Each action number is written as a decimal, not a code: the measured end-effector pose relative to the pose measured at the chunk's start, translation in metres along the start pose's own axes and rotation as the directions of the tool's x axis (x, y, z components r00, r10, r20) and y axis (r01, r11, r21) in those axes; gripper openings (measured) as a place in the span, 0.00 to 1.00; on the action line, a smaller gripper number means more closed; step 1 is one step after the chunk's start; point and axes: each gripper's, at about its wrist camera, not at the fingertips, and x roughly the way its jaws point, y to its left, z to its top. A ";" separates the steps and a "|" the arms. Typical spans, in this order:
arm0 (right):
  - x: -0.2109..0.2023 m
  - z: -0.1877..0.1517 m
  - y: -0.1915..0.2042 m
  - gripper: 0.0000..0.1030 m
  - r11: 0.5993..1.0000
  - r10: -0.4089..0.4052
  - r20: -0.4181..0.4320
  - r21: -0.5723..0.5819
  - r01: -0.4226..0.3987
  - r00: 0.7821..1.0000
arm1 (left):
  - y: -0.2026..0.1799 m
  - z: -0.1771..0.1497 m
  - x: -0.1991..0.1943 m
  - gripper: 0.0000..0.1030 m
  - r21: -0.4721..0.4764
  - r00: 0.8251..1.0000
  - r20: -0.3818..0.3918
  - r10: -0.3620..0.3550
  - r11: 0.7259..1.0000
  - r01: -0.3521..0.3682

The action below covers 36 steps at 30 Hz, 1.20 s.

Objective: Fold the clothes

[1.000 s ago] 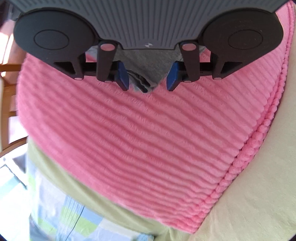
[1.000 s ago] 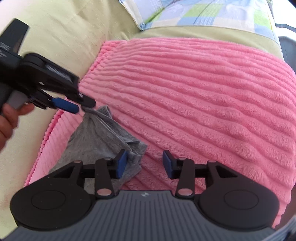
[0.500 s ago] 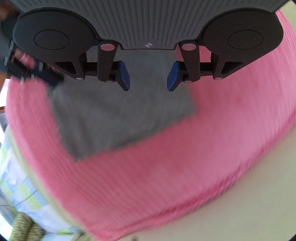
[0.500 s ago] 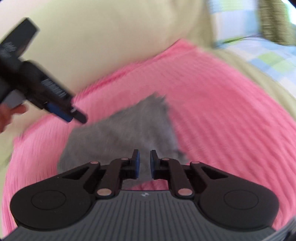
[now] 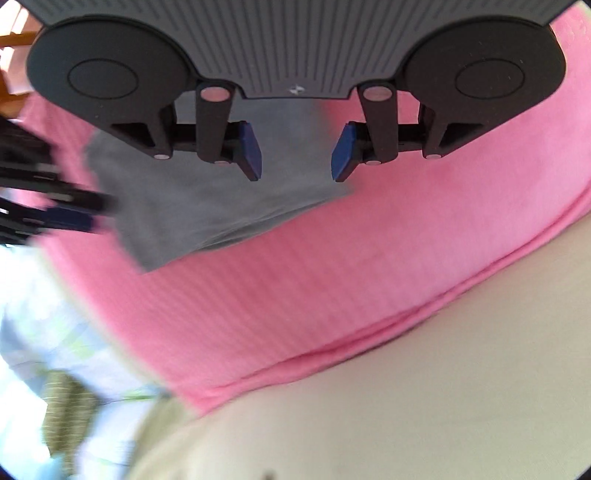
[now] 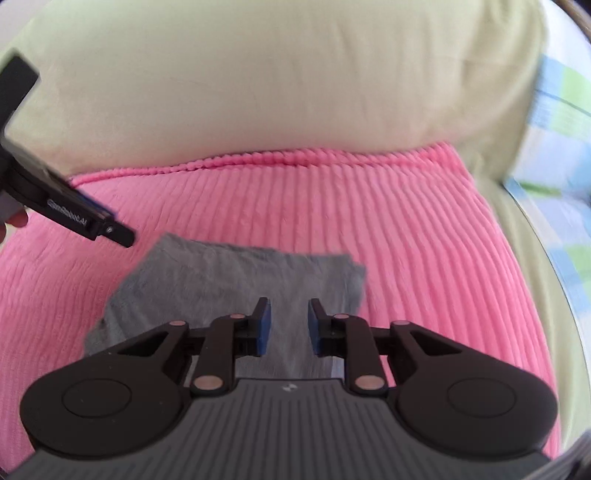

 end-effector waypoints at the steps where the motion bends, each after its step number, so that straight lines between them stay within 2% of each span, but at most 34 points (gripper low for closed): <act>1: 0.012 0.003 -0.005 0.13 1.000 0.022 -0.006 -0.004 -0.022 1.000 | -0.006 0.003 0.008 0.48 0.017 1.000 0.010 -0.025 1.000 0.024; 2: 0.019 0.004 -0.009 0.13 0.999 0.034 -0.011 -0.007 -0.034 0.999 | -0.011 0.004 0.018 0.49 0.032 0.999 0.018 -0.026 0.999 0.025; 4: 0.051 0.004 -0.023 0.12 0.996 0.079 -0.039 -0.037 -0.081 0.996 | -0.015 0.005 0.047 0.49 0.043 0.999 0.014 0.031 0.999 -0.031; 5: 0.058 0.004 -0.026 0.11 0.996 0.073 -0.050 -0.048 -0.075 0.996 | -0.014 0.003 0.060 0.50 0.038 0.995 -0.008 0.095 0.995 -0.095; 6: 0.071 0.002 -0.032 0.04 0.996 0.045 -0.065 -0.071 -0.049 0.997 | -0.008 0.002 0.074 0.51 0.021 0.984 -0.026 0.179 0.984 -0.178; 7: 0.074 0.002 -0.038 0.00 0.997 0.023 -0.053 -0.076 -0.027 0.998 | -0.002 0.001 0.079 0.52 -0.006 0.974 -0.029 0.225 0.974 -0.226; 9: 0.072 0.004 -0.047 0.00 0.997 -0.030 -0.012 -0.073 0.030 0.999 | 0.019 -0.001 0.067 0.51 -0.125 0.964 -0.025 0.265 0.956 -0.266; 10: 0.066 0.007 -0.049 0.07 0.996 -0.060 0.011 -0.068 0.060 0.998 | 0.026 -0.003 0.057 0.47 -0.174 0.956 -0.021 0.291 0.941 -0.290; 11: 0.054 0.008 -0.050 0.08 0.995 -0.080 0.044 -0.057 0.082 0.996 | 0.032 -0.006 0.046 0.44 -0.214 0.949 -0.017 0.315 0.926 -0.311; 12: 0.042 0.008 -0.049 0.08 0.995 -0.076 0.069 -0.055 0.080 0.995 | 0.037 -0.012 0.031 0.44 -0.261 0.945 -0.010 0.326 0.912 -0.318; 14: 0.022 0.008 -0.046 0.11 0.996 -0.055 0.101 -0.060 0.062 0.993 | 0.035 -0.027 0.008 0.45 -0.310 0.952 0.006 0.307 0.906 -0.290; 16: -0.005 0.001 -0.030 0.13 0.995 0.028 0.104 -0.096 -0.018 0.994 | 0.013 -0.051 -0.019 0.47 -0.316 0.956 0.013 0.295 0.908 -0.276; 18: -0.020 -0.011 -0.007 0.14 0.985 0.105 0.066 -0.146 -0.095 0.992 | -0.006 -0.069 -0.023 0.47 -0.290 0.950 -0.027 0.312 0.907 -0.306; 20: -0.026 -0.024 0.012 0.14 0.972 0.140 0.017 -0.192 -0.134 0.990 | -0.020 -0.083 -0.022 0.47 -0.267 0.939 -0.075 0.335 0.901 -0.343; 21: -0.027 -0.029 0.021 0.14 0.967 0.149 -0.006 -0.206 -0.147 0.989 | -0.023 -0.088 -0.017 0.47 -0.265 0.926 -0.126 0.355 0.888 -0.377; 22: -0.029 -0.035 0.029 0.14 0.965 0.152 -0.024 -0.213 -0.153 0.988 | -0.024 -0.092 -0.012 0.47 -0.267 0.911 -0.177 0.372 0.873 -0.408; 25: -0.035 -0.043 0.049 0.16 0.957 0.156 -0.033 -0.240 -0.159 0.987 | -0.018 -0.102 -0.011 0.47 -0.331 0.902 -0.242 0.358 0.843 -0.423; 28: -0.043 -0.052 0.062 0.19 0.953 0.169 -0.030 -0.250 -0.171 0.985 | -0.015 -0.103 -0.013 0.47 -0.331 0.892 -0.253 0.375 0.833 -0.444; 32: -0.049 -0.060 0.077 0.19 0.940 0.172 -0.032 -0.294 -0.174 0.985 | -0.013 -0.108 -0.020 0.48 -0.328 0.895 -0.254 0.367 0.838 -0.437; 36: -0.057 -0.061 0.094 0.19 0.911 0.190 -0.006 -0.371 -0.178 0.982 | 0.000 -0.123 -0.030 0.48 -0.342 0.879 -0.288 0.381 0.816 -0.466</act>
